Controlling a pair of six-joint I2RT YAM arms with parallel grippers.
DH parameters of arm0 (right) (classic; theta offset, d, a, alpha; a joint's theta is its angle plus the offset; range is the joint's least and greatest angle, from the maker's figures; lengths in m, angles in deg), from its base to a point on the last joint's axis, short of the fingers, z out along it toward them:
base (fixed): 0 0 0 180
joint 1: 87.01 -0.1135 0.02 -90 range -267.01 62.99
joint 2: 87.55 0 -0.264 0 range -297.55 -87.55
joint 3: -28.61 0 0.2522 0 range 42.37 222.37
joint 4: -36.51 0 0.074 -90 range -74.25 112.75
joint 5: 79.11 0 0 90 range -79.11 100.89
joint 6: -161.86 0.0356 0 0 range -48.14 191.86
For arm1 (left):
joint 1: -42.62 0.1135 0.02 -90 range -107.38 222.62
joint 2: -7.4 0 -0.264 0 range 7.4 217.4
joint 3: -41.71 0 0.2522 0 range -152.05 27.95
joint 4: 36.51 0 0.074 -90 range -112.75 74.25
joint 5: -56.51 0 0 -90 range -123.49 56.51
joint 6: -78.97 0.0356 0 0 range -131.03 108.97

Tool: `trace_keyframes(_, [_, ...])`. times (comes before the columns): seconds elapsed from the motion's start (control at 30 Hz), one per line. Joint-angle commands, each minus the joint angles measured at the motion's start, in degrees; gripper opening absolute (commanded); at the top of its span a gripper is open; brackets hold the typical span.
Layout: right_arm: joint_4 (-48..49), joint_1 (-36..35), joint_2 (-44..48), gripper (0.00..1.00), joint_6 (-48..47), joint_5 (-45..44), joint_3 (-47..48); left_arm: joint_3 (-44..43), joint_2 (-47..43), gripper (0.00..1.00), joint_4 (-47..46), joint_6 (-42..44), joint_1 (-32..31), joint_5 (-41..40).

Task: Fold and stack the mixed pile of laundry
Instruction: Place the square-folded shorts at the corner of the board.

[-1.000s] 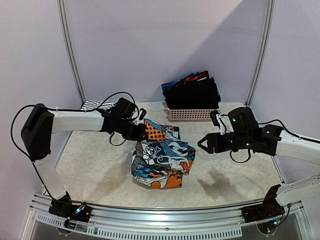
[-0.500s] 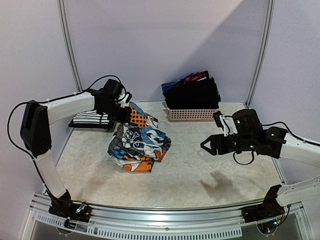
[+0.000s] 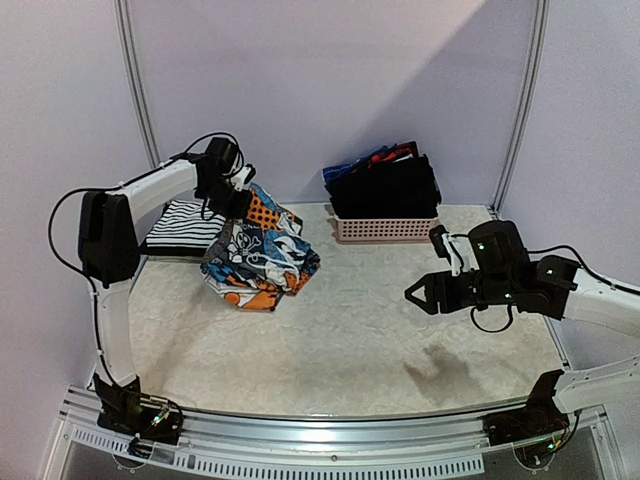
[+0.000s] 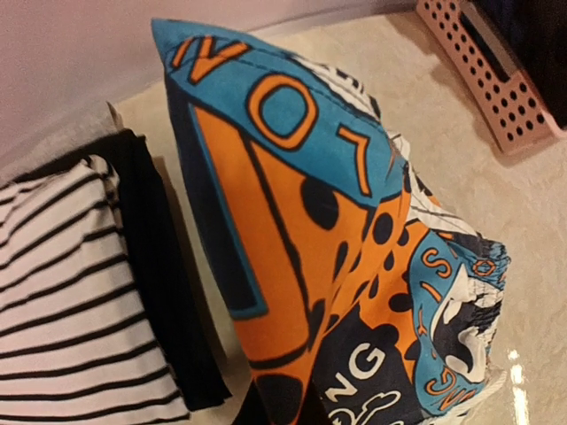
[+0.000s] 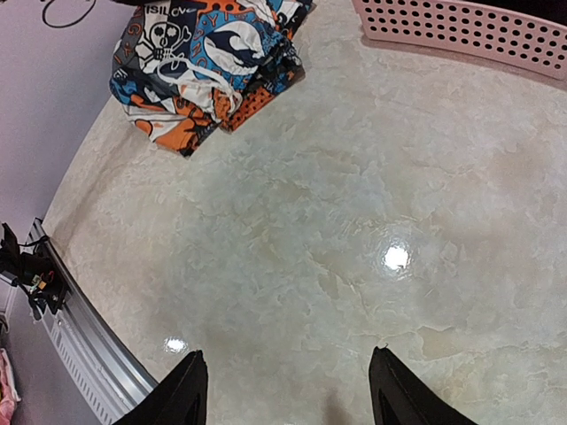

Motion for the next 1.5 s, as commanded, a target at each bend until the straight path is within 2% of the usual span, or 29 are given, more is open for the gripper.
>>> trace_keyframes(0.0, [-0.2, -0.4, 0.6, 0.63, -0.5, -0.6, -1.4, -9.0, 3.4, 0.0, 4.6, 4.9, 1.6, -3.1])
trace_keyframes(0.2, [-0.3, -0.5, 0.3, 0.63, -0.7, -0.9, -2.0, -18.1, 6.5, 0.0, 9.6, 5.8, 3.2, -5.0])
trace_keyframes(0.4, [0.5, -0.5, 0.6, 0.63, -0.8, -0.6, -2.4, -23.5, 5.7, 0.0, 13.5, 5.9, 5.0, -4.8])
trace_keyframes(0.67, [1.7, -0.5, 0.4, 0.63, -1.4, 1.9, -2.7, -36.0, 7.7, 0.0, 20.9, 8.0, 8.2, -4.6])
trace_keyframes(1.07, [3.8, -0.8, -0.6, 0.62, -1.0, 3.1, -4.1, -37.4, 5.6, 0.0, 23.1, 7.6, 14.2, 2.7])
trace_keyframes(1.3, [4.2, -0.8, -1.1, 0.63, -0.8, 3.1, -4.8, -37.9, 10.7, 0.0, 21.3, 9.7, 17.3, 2.9])
trace_keyframes(1.47, [4.5, -0.9, -2.0, 0.62, -0.7, 2.9, -4.9, -37.1, 13.5, 0.0, 16.2, 9.1, 20.6, 2.9])
